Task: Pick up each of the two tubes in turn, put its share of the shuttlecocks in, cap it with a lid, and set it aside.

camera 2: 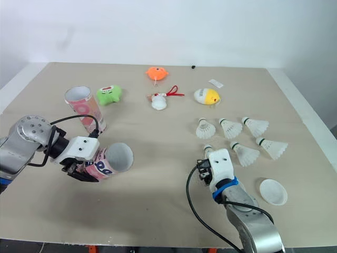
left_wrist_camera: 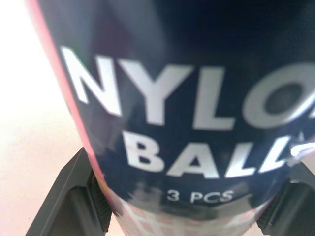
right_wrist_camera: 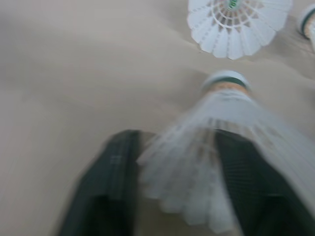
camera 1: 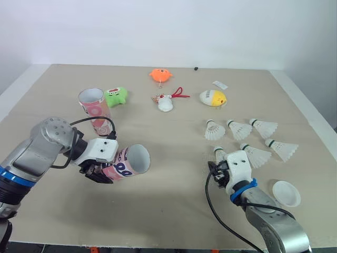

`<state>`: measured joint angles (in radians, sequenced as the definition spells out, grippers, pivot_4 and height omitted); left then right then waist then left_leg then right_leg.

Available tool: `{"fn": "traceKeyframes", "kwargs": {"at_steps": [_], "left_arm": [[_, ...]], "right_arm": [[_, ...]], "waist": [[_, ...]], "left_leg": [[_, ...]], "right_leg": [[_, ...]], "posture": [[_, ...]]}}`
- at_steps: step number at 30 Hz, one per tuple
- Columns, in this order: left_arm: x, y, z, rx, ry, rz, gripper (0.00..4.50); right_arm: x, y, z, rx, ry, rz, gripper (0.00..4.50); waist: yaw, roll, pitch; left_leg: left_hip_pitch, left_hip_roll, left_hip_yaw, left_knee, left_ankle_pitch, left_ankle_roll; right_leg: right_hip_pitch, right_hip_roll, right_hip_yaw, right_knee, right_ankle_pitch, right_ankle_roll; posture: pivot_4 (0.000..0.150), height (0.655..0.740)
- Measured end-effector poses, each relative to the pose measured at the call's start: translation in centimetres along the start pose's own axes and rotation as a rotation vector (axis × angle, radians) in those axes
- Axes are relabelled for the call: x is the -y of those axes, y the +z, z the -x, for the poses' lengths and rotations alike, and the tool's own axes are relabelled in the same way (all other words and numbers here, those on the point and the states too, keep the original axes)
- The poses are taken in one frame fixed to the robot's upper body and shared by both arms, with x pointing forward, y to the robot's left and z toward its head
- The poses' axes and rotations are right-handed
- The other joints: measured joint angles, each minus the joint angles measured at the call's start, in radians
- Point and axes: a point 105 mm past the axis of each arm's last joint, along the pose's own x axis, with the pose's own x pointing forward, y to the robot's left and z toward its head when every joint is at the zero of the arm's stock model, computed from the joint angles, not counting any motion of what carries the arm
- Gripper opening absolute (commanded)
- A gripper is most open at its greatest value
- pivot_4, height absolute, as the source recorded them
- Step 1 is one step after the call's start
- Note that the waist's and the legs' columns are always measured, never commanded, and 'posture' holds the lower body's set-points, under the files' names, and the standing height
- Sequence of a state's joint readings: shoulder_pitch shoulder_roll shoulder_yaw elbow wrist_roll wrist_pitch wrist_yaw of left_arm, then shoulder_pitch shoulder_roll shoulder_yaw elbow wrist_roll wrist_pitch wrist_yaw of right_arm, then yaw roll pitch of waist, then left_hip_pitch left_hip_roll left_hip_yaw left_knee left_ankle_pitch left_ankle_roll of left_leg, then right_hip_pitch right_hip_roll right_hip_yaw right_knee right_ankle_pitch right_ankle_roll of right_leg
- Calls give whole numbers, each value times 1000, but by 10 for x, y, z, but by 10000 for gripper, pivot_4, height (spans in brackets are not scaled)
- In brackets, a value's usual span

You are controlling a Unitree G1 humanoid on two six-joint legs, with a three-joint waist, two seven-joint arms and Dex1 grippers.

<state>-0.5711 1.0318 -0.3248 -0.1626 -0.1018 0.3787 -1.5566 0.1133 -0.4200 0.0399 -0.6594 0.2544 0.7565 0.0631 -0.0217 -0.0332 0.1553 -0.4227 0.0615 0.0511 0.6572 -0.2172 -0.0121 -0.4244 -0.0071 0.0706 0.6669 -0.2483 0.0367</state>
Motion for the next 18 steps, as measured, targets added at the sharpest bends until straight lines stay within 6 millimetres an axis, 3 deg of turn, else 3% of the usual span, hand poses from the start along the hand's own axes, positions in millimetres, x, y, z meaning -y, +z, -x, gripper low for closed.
{"fn": "traceKeyframes", "kwargs": {"at_steps": [2,8,13,15,18], "left_arm": [[7,8,-5,35,-33,4,30718],[10,12,-6,41,-43,12,30718],[11,11,-7,32,-57,20,30718],[13,10,-8,19,-82,28,30718],[12,8,-6,-3,-88,28,30718]], "right_arm": [[-1,2,0,16,16,1,701],[-8,6,2,33,90,-17,169],[-40,45,20,153,423,25,169],[-52,69,41,201,651,182,169],[-63,96,62,279,838,337,169]], "waist": [[-1,0,0],[-1,0,0],[-1,1,1],[-1,1,2],[-1,-1,1]], "left_leg": [[0,0,0,0,0,0],[0,1,-1,0,0,0],[0,1,0,1,0,0],[0,1,0,2,0,0],[1,2,-2,2,0,0]], "right_leg": [[0,0,0,0,0,0],[0,2,0,1,1,0],[0,2,0,1,2,2],[0,1,0,1,2,2],[1,3,-1,1,2,1]], "posture": [[1500,7323],[1500,7323],[1500,7323],[1500,7323],[1500,7323]]}}
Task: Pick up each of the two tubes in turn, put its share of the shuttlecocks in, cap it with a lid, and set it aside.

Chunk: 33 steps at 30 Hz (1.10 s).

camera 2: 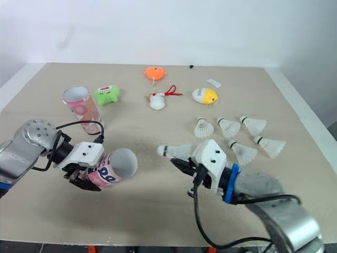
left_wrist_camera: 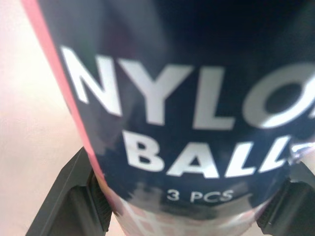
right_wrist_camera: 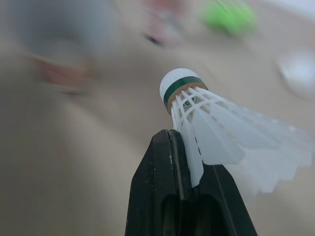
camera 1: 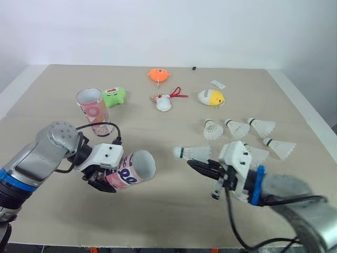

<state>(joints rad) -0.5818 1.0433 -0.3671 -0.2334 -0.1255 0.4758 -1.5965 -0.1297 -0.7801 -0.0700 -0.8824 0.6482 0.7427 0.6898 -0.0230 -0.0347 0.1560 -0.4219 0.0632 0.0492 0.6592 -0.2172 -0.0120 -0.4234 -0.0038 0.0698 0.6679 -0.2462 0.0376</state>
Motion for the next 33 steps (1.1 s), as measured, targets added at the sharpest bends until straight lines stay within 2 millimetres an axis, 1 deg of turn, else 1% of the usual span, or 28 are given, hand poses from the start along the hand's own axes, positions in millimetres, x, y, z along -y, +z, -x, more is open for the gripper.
{"fn": "traceKeyframes", "kwargs": {"at_steps": [1,4,5,7,10,13,17,20,21,22,24,25,26,27,28,29,30,31,32,33], "left_arm": [[-1,-1,0,-7,-3,1,30718],[-2,-1,1,-13,-7,-4,30718],[-3,-2,1,-14,-7,-4,30718],[-3,-2,1,-13,-9,-6,30718],[-4,-2,2,-10,-12,-6,30718],[-4,-2,2,-9,-12,-10,30718],[-4,-2,1,-8,-9,-8,30718],[-5,-2,1,-8,-8,-7,30718],[-5,-2,1,-8,-4,-6,30718],[-5,-2,1,-7,-4,-6,30718],[-6,-2,1,-6,1,-5,30718],[-6,-2,1,-5,4,-5,30718],[-7,-2,1,-4,5,-6,30718],[-7,-2,1,-3,7,-3,30718],[-7,-2,1,-2,7,1,30718],[-7,-2,1,-2,8,3,30718],[-7,-2,1,-2,8,4,30718],[-7,-2,0,0,12,8,30718],[-7,-2,0,2,14,8,30718],[-8,-3,0,6,24,12,30718]], "right_arm": [[-3,7,-1,2,52,38,169],[-7,15,-8,1,144,100,169],[-5,22,-14,10,186,136,169],[1,30,-19,15,210,181,169],[6,27,-29,-17,255,215,169],[1,21,-38,-49,339,255,169],[-2,23,-47,-50,427,304,169],[0,22,-53,-46,458,296,169],[3,27,-60,-15,471,277,169],[4,29,-61,-10,471,277,169],[6,32,-65,6,478,266,6668],[6,33,-67,13,484,255,8644],[6,32,-68,17,492,238,12787],[3,35,-72,55,544,145,16476],[2,40,-73,82,563,107,20415],[2,42,-73,95,568,95,21443],[2,44,-73,106,574,87,24924],[2,56,-69,157,600,40,29425],[3,61,-66,175,612,20,29425],[8,75,-49,230,647,-44,29425]], "waist": [[0,0,0],[0,0,0],[-3,1,1],[-2,1,1],[0,1,1],[0,1,1],[0,1,1],[0,1,1],[0,1,1],[0,2,1],[0,2,1],[0,2,1],[0,2,1],[1,2,1],[1,2,1],[1,2,1],[1,2,2],[1,3,2],[1,3,2],[4,2,2]], "left_leg": [[0,0,0,0,0,0],[0,0,0,0,0,1],[0,0,1,0,1,1],[0,0,1,0,1,2],[0,0,1,0,1,2],[-1,0,1,0,1,2],[-1,0,1,1,1,2],[0,0,1,2,1,2],[0,0,1,3,1,2],[0,0,1,4,1,2],[0,0,1,5,1,2],[0,0,1,5,1,2],[0,0,1,6,1,2],[0,0,1,7,1,2],[0,0,1,7,1,2],[0,0,1,8,1,2],[0,0,1,8,1,2],[0,0,1,8,1,2],[0,1,1,8,1,2],[0,1,0,9,1,2]], "right_leg": [[0,0,0,0,0,-1],[-1,1,0,1,0,-3],[-1,1,1,1,0,-3],[-1,1,1,1,0,-3],[-1,0,1,1,0,-3],[-2,0,1,1,0,-2],[-2,0,1,2,0,-1],[-2,0,1,4,0,-1],[-2,0,1,5,0,-2],[-2,0,1,6,0,-2],[-2,0,1,8,0,-2],[-2,0,1,8,-1,-2],[-3,0,1,9,-1,-3],[-3,0,1,11,-2,-3],[-3,0,1,12,-1,-3],[-3,0,1,12,-1,-2],[-3,0,1,13,-1,-2],[-3,0,1,13,-1,-2],[-3,0,1,13,-1,-2],[-2,-1,0,13,-2,-3]], "posture": [[1500,7323],[1500,7323],[1500,7323],[1500,7323],[1500,7323],[1500,7323],[1500,7323],[1500,7323],[1500,7323],[1500,7323],[1500,7323],[1500,7323],[1500,7323],[1500,7323],[1500,7323],[1500,7323],[1500,7323],[1500,7323],[1500,7323],[1500,7323]]}}
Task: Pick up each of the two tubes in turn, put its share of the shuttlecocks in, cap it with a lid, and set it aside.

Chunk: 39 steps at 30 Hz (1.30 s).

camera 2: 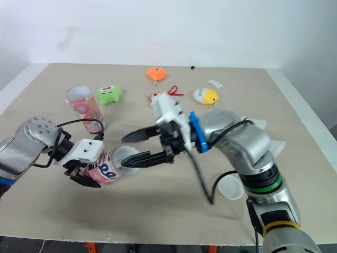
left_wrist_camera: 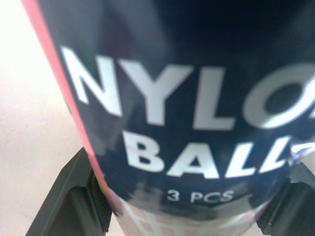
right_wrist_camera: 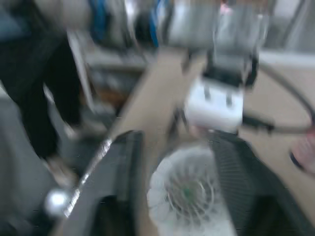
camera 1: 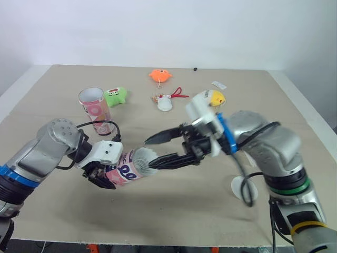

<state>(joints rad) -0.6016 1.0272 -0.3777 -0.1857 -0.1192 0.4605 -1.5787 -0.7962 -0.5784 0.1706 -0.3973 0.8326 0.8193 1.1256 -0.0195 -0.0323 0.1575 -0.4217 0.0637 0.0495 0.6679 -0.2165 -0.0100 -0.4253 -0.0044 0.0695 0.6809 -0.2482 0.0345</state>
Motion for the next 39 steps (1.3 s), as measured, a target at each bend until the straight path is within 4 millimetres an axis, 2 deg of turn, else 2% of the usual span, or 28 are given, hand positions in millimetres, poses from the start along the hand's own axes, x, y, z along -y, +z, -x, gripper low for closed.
{"fn": "traceKeyframes", "kwargs": {"at_steps": [4,5,8,10,13,14,15,20,22,27,33,39], "left_arm": [[1,0,0,10,2,8,30718],[2,-1,0,14,5,11,30718],[4,-3,0,16,10,19,30718],[4,-3,-1,15,14,18,30718],[5,-4,0,21,27,21,30718],[5,-4,0,21,27,22,30718],[5,-4,0,20,26,22,30718],[5,-3,-1,24,26,11,30718],[5,-3,-1,25,26,10,30718],[5,-4,-1,25,26,13,30718],[6,-4,-1,31,31,24,30718],[7,-5,0,33,37,36,30718]], "right_arm": [[-14,-5,19,42,-1,-113,29425],[-16,-11,31,44,-60,-142,29425],[-12,-28,46,-2,-209,-178,29425],[8,-54,64,-117,-476,-152,29425],[32,-101,102,-242,-846,-237,29425],[33,-106,105,-250,-882,-250,29425],[39,-119,110,-270,-998,-273,29425],[52,-156,112,-355,-1206,-345,29425],[60,-161,118,-375,-1268,-343,29425],[82,-157,132,-438,-1370,-251,29425],[95,-166,143,-491,-1434,-248,29425],[110,-169,137,-523,-1443,-204,29425]], "waist": [[0,0,0],[0,0,0],[-2,1,-1],[-3,2,-2],[-3,2,-1],[-4,3,-1],[-5,3,-2],[-4,4,-1],[-4,4,-1],[-5,4,-1],[-5,4,-1],[-8,4,-1]], "left_leg": [[0,0,0,0,0,0],[0,0,0,0,0,0],[0,-1,0,0,-1,1],[1,-1,1,0,0,1],[1,-1,2,1,0,1],[1,-1,3,1,0,1],[1,-1,3,1,0,1],[1,-2,3,0,0,1],[0,-2,3,1,0,1],[0,-2,3,0,0,1],[0,-2,3,-1,0,1],[0,-2,3,-1,0,1]], "right_leg": [[0,-1,0,0,-1,0],[0,-1,0,0,-1,1],[0,-1,1,0,-1,2],[0,0,1,0,-2,-1],[-1,0,3,0,-1,-1],[-1,0,4,0,-1,-1],[-1,0,4,0,-1,-1],[-1,0,4,0,-1,-1],[-1,-1,5,0,-1,0],[-2,0,5,0,-2,0],[-2,0,5,0,-2,0],[-2,0,5,0,-2,-1]], "posture": [[1500,7323],[1500,7323],[1500,7323],[1500,7323],[1500,7323],[1500,7323],[1500,7323],[1500,7323],[1500,7323],[1500,7323],[1500,7323],[1500,7323]]}}
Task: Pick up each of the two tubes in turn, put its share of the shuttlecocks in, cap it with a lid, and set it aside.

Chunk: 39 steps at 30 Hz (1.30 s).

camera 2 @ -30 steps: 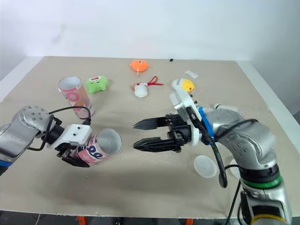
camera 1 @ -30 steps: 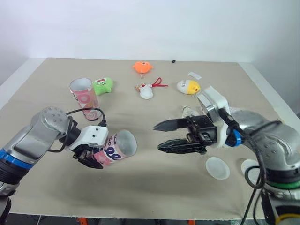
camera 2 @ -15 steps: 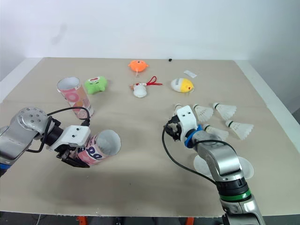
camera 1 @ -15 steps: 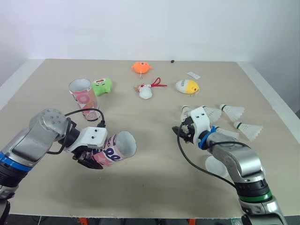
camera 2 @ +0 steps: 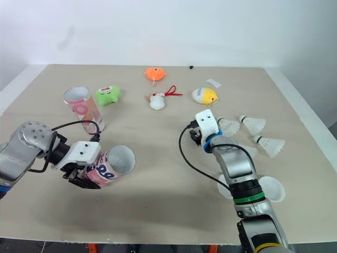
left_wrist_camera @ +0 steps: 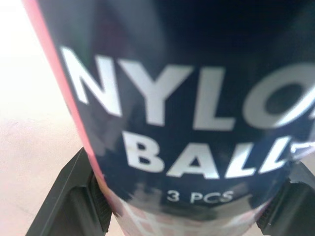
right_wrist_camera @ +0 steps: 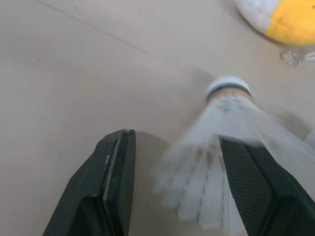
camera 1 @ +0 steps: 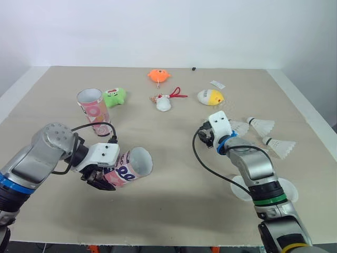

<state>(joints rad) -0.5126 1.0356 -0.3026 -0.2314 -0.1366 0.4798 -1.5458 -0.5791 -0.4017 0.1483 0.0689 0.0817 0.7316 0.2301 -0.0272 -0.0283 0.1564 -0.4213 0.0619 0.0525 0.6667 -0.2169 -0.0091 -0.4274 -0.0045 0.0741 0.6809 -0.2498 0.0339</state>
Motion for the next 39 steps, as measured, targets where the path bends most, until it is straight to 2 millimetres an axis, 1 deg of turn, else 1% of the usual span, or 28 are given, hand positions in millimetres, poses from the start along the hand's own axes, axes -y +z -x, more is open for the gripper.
{"fn": "traceKeyframes", "kwargs": {"at_steps": [1,2,3,4,5,6,7,12,13,16,17,18,19,20,21,22,24,26,29,30,33,35,39], "left_arm": [[0,0,0,0,3,-1,30718],[0,1,0,0,6,-2,30718],[1,1,0,1,8,-3,30718],[1,1,0,1,8,-3,30718],[1,1,0,1,8,-2,30718],[1,1,0,0,7,-1,30718],[1,1,0,1,7,-1,30718],[2,1,0,0,7,-4,30718],[2,1,0,0,7,-6,30718],[2,2,0,1,7,-8,30718],[2,2,-1,2,8,-9,30718],[2,2,-1,1,7,-9,30718],[1,3,-1,4,7,-13,30718],[2,3,-2,4,5,-11,30718],[1,4,-2,7,5,-15,30718],[1,3,-2,7,4,-13,30718],[1,2,-2,3,0,-9,30718],[0,2,-2,2,3,-6,30718],[-1,2,-2,0,4,-5,30718],[-2,2,-3,1,5,-3,30718],[-3,5,-5,14,3,-11,30718],[-3,5,-5,16,1,-11,30718],[-3,6,-5,16,-3,-11,30718]], "right_arm": [[0,1,-2,2,-5,4,23822],[0,1,-3,3,-4,4,20806],[-2,1,-4,5,-1,4,16366],[-3,1,-4,8,7,2,10517],[-5,2,-5,11,12,0,6988],[-7,3,-5,15,24,-3,1958],[-9,4,-5,20,41,-4,350],[-23,16,5,85,128,1,350],[-29,24,10,126,176,14,350],[-36,44,25,218,256,53,350],[-42,56,39,285,340,85,350],[-50,74,58,380,428,122,350],[-55,82,79,433,530,186,350],[-58,87,91,463,584,224,350],[-60,85,109,463,673,291,350],[-65,75,129,421,801,367,350],[-72,67,147,382,936,425,350],[-75,65,156,365,1025,441,350],[-84,76,162,402,1107,463,350],[-93,81,158,415,1148,491,350],[-109,78,152,384,1234,506,350],[-116,75,149,359,1282,520,350],[-127,75,141,333,1337,577,350]], "waist": [[0,0,0],[0,0,0],[0,0,0],[0,0,0],[0,0,0],[0,0,0],[0,0,0],[1,0,0],[1,1,0],[2,2,1],[3,2,1],[4,2,1],[6,3,2],[7,2,1],[9,2,1],[10,2,2],[5,2,1],[4,3,2],[4,3,2],[4,3,2],[9,3,2],[10,3,2],[10,3,2]], "left_leg": [[0,0,0,0,0,0],[0,0,0,0,0,0],[0,0,0,0,0,0],[0,0,0,0,0,0],[0,0,0,0,0,0],[0,0,0,-1,0,0],[0,0,0,-1,0,0],[0,0,-1,-2,0,0],[0,0,-1,-3,0,0],[-1,0,0,-3,0,0],[-1,0,0,-3,0,0],[-1,0,-1,-3,-1,1],[-2,-1,-1,-3,-1,1],[0,-1,-2,-4,-1,1],[-1,-2,-2,-3,-1,1],[0,-2,-2,-4,-1,1],[1,-2,-2,-3,-1,2],[2,-2,-1,-3,-1,2],[3,-2,-1,-2,0,3],[4,-2,-1,-2,0,3],[2,-3,-2,-2,0,3],[1,-4,-1,-2,0,3],[0,-4,-1,-2,0,3]], "right_leg": [[0,0,0,0,0,0],[0,0,0,0,0,0],[0,0,0,0,0,0],[0,0,0,0,0,0],[0,0,0,0,0,0],[0,0,0,0,0,1],[0,0,0,0,0,1],[-1,0,-1,0,0,2],[-1,0,-1,0,0,2],[-1,0,-1,0,0,2],[-1,0,-1,0,-1,2],[-1,0,-1,0,-1,3],[-1,-1,-1,0,-1,3],[0,-1,-1,0,-2,3],[1,-1,-2,-1,-2,4],[1,-2,-2,-1,-3,4],[2,-2,-1,-1,-4,1],[2,-2,0,-1,-4,0],[3,-2,0,-1,-2,-1],[3,-2,0,-1,-2,-1],[3,-2,-1,-1,-2,0],[2,-4,0,-1,-3,1],[2,-4,0,-1,-4,2]], "posture": [[1500,7323],[1500,7323],[1500,7323],[1500,7323],[1500,7323],[1500,7323],[1500,7323],[1500,7323],[1500,7323],[1500,7323],[1500,7323],[1500,7323],[1500,7323],[1500,7323],[1500,7323],[1500,7323],[1500,7323],[1500,7323],[1500,7323],[1500,7323],[1500,7323],[1500,7323],[1500,7323]]}}
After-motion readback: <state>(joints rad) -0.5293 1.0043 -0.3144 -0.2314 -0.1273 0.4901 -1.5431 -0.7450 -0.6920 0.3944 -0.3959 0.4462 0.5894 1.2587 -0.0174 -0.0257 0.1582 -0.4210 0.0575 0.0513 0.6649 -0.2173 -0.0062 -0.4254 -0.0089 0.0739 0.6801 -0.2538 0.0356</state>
